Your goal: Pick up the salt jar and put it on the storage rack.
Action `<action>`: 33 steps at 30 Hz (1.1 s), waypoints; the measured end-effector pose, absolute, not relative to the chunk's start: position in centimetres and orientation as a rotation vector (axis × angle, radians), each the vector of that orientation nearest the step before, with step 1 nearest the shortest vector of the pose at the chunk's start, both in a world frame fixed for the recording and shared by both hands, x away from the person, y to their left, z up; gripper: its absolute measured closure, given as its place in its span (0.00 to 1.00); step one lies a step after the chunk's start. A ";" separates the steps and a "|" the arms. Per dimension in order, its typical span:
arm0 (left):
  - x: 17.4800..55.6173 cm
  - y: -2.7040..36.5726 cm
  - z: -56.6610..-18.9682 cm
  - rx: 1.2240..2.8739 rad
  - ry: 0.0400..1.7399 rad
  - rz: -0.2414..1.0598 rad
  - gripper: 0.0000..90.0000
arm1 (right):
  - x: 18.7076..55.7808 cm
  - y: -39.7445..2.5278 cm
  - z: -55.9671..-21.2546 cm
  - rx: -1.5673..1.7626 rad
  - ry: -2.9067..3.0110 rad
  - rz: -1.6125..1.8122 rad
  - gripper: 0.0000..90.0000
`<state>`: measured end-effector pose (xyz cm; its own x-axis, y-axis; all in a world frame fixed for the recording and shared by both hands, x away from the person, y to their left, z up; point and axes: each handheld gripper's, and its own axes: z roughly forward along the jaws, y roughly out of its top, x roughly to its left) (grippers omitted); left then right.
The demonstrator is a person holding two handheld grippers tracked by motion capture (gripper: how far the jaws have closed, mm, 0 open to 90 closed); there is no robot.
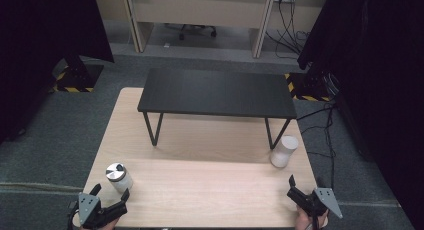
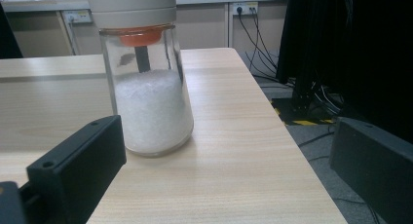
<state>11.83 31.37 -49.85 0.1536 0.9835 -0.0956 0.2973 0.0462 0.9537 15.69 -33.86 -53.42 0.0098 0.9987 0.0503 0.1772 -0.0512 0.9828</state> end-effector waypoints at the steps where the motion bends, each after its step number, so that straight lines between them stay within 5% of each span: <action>1: 12.1 31.2 -49.7 1.447 1.323 0.878 0.01 | 15.7 -33.9 -53.4 1.381 1.312 1.153 0.00; 33: 15.8 29.7 -49.9 1.438 1.412 0.880 0.27 | 15.6 -33.9 -53.6 1.359 1.318 1.154 0.00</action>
